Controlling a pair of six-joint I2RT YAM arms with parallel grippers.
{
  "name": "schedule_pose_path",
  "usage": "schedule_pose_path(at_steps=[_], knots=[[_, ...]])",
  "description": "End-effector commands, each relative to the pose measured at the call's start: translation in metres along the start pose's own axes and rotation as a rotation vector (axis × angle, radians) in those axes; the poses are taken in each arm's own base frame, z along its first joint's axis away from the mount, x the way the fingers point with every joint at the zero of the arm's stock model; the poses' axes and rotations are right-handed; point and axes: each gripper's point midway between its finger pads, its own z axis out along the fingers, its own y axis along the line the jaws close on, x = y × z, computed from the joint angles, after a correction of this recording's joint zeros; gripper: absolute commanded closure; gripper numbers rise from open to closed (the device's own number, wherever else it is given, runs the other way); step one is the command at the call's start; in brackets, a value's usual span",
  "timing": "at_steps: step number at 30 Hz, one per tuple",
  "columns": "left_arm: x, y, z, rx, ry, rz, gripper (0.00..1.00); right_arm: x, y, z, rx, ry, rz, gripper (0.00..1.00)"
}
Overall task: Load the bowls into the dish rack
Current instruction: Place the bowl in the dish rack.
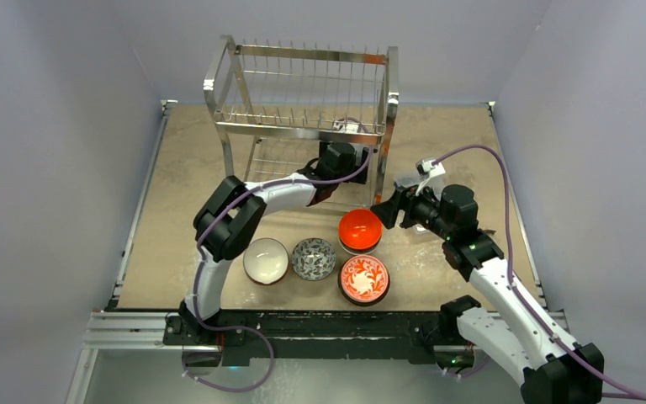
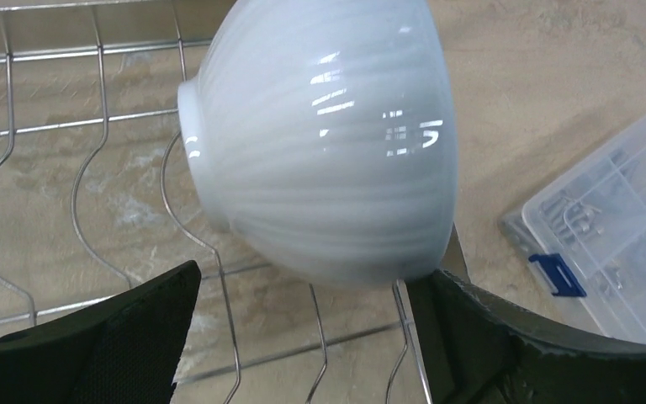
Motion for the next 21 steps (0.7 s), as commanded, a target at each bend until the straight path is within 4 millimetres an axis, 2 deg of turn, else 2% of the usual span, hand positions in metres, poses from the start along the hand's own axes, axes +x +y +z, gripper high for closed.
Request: schedule_pose_path(at_steps=[1,6,11,21], knots=[[-0.042,-0.003,-0.032,0.012,-0.093,-0.094,0.08,-0.019,0.008,-0.004,-0.011,-0.047,-0.014,0.26],[-0.044,0.007,-0.063,0.018,-0.128,-0.157,0.04,-0.017,0.009,-0.006,-0.015,-0.041,-0.013,0.26],[-0.033,0.008,-0.093,0.084,-0.136,-0.221,0.04,-0.013,0.009,-0.007,-0.017,-0.034,-0.013,0.26],[0.002,0.009,-0.149,0.212,-0.072,-0.295,0.05,-0.004,0.014,-0.007,-0.052,-0.005,-0.004,0.26]])
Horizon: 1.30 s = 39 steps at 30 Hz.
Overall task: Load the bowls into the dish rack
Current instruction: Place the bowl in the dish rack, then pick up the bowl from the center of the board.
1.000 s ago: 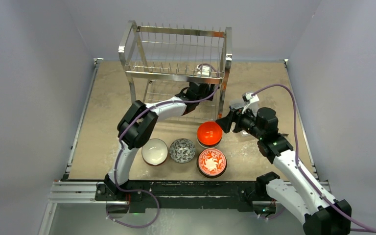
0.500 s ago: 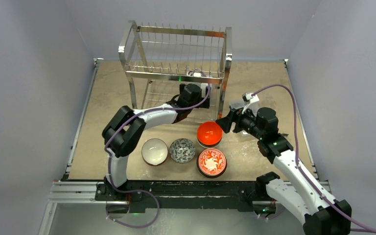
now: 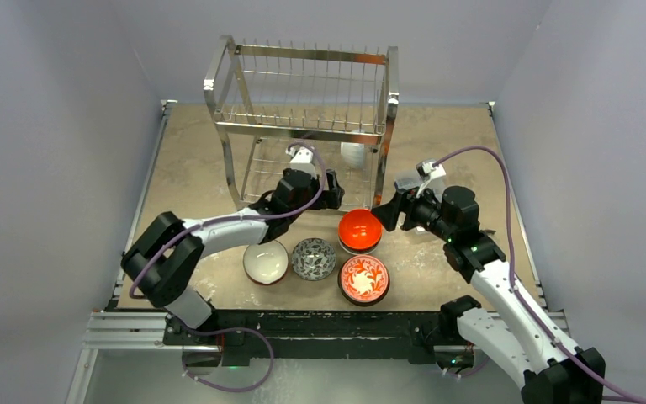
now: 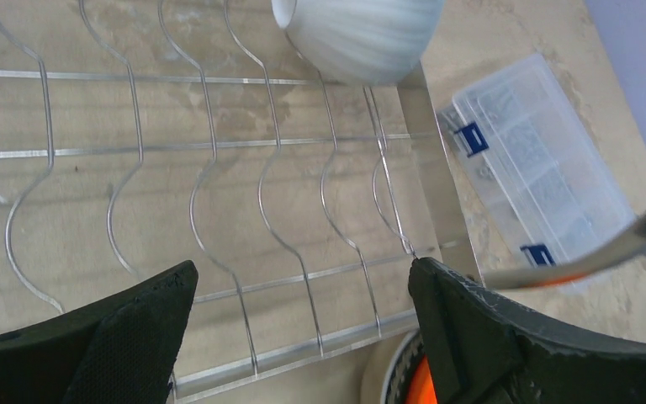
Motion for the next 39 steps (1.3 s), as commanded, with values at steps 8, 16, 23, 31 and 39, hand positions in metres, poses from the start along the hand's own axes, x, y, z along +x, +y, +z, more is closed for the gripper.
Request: schedule_pose_path(at_steps=[8,16,23,31,39], knots=[[0.014,0.005,-0.073,0.073,0.046,-0.113,0.06,0.008,0.013,0.002,-0.079,0.027,0.013,0.26],[0.023,0.026,-0.109,0.033,0.118,0.035,0.08,0.015,0.011,0.008,-0.090,0.046,0.031,0.26],[0.057,0.039,-0.120,0.010,0.324,0.220,0.11,0.016,0.009,0.018,-0.101,0.057,0.040,0.26],[0.092,0.015,-0.112,0.109,0.542,0.304,0.19,0.018,0.007,0.014,-0.083,0.058,0.035,0.26],[0.134,0.025,-0.107,0.049,0.669,0.370,0.22,0.014,0.007,0.017,-0.084,0.059,0.032,0.26]])
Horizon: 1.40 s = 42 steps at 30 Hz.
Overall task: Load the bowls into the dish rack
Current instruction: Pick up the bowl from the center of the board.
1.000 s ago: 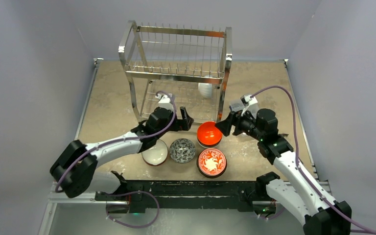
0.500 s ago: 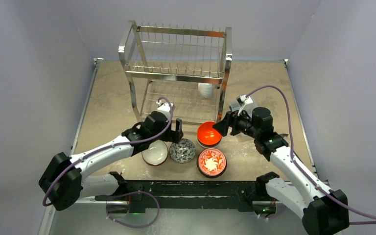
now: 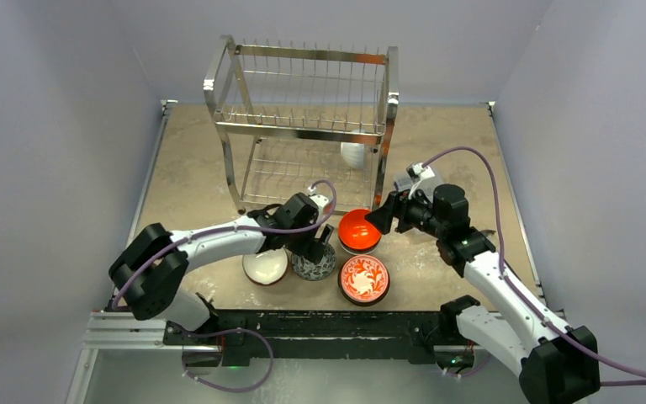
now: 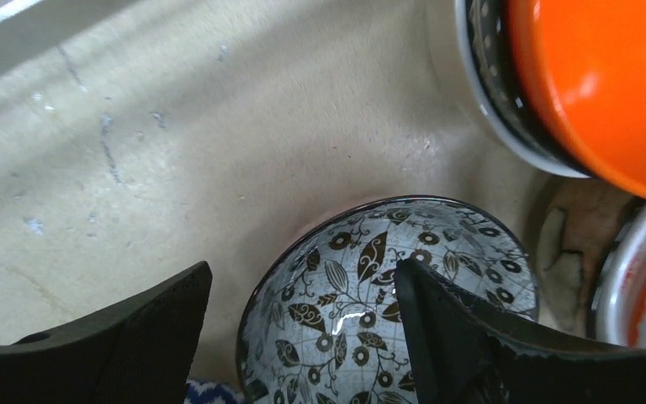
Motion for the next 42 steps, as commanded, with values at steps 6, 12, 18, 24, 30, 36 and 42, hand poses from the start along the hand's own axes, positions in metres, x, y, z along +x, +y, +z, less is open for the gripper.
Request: schedule_pose_path(at_steps=[6,12,18,24,30,36,42], knots=[[0.009,-0.007,0.021,-0.030,0.062,0.075,0.26,-0.017,0.011,-0.002,-0.036,-0.041,-0.036,0.26],[0.007,-0.008,0.023,-0.042,0.066,0.094,0.42,-0.014,0.011,-0.003,-0.034,-0.043,-0.029,0.26],[-0.006,-0.002,0.010,-0.074,-0.005,0.075,0.59,-0.012,0.013,0.000,-0.056,-0.029,-0.021,0.26],[-0.025,0.006,-0.009,-0.132,-0.099,0.055,0.84,-0.005,0.016,-0.001,-0.083,-0.018,-0.010,0.26],[-0.040,0.013,-0.026,-0.176,-0.183,0.026,1.00,-0.004,0.021,-0.003,-0.106,-0.017,0.001,0.25],[-0.055,0.026,-0.056,-0.247,-0.279,-0.013,1.00,-0.008,0.028,-0.004,-0.136,-0.025,0.000,0.24],[-0.076,0.024,-0.090,-0.220,-0.420,-0.064,1.00,-0.011,0.036,-0.008,-0.174,-0.054,0.009,0.13]])
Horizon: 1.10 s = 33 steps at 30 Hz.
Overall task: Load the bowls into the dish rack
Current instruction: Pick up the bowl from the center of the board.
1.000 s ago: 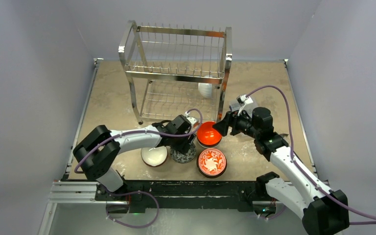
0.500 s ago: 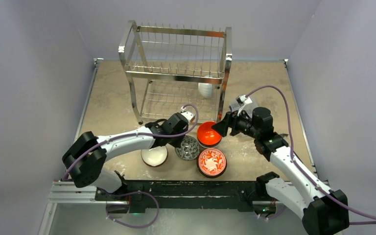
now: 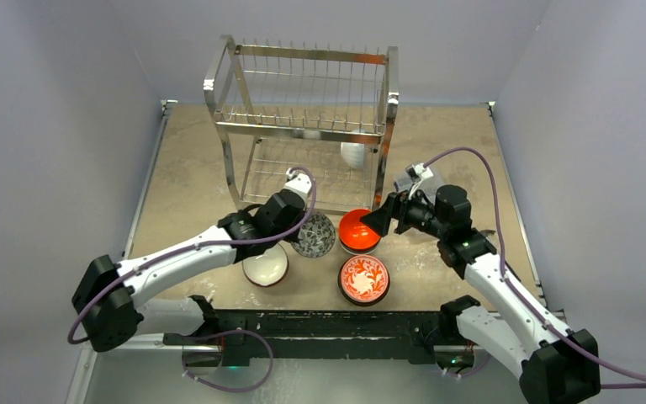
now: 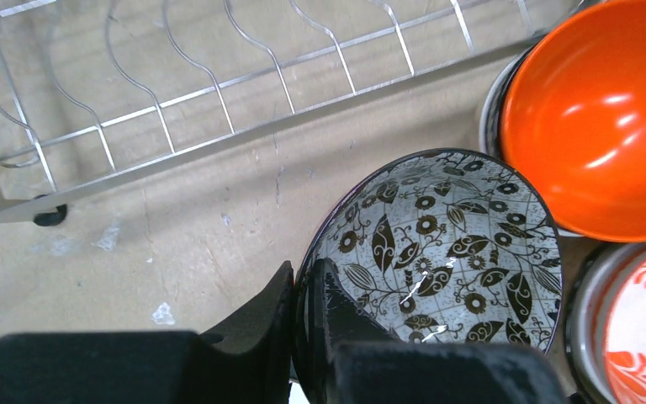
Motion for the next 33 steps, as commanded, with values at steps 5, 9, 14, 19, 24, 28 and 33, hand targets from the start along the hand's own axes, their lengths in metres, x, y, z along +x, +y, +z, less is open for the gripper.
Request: schedule_pose_path(at_steps=[5,9,14,19,24,28,33], knots=[[-0.063,-0.011,-0.040,0.107,-0.264,-0.134,1.00,-0.012,0.030,-0.010,-0.129,-0.084,0.000,0.08],[-0.079,-0.016,-0.046,0.132,-0.311,-0.158,1.00,-0.007,0.037,-0.009,-0.184,-0.073,0.033,0.07],[-0.088,-0.043,-0.046,0.165,-0.326,-0.128,1.00,-0.003,0.041,-0.007,-0.219,-0.058,0.061,0.07],[-0.098,-0.069,-0.050,0.136,-0.348,-0.068,1.00,-0.003,0.039,-0.004,-0.210,-0.048,0.066,0.08],[-0.108,-0.087,-0.053,0.144,-0.376,-0.063,1.00,0.004,0.035,-0.001,-0.206,-0.026,0.089,0.12],[-0.113,-0.099,-0.053,0.158,-0.380,-0.062,1.00,0.008,0.033,0.000,-0.207,-0.022,0.103,0.19],[-0.114,-0.101,-0.053,0.143,-0.379,-0.064,1.00,0.006,0.036,0.000,-0.225,-0.026,0.092,0.39]])
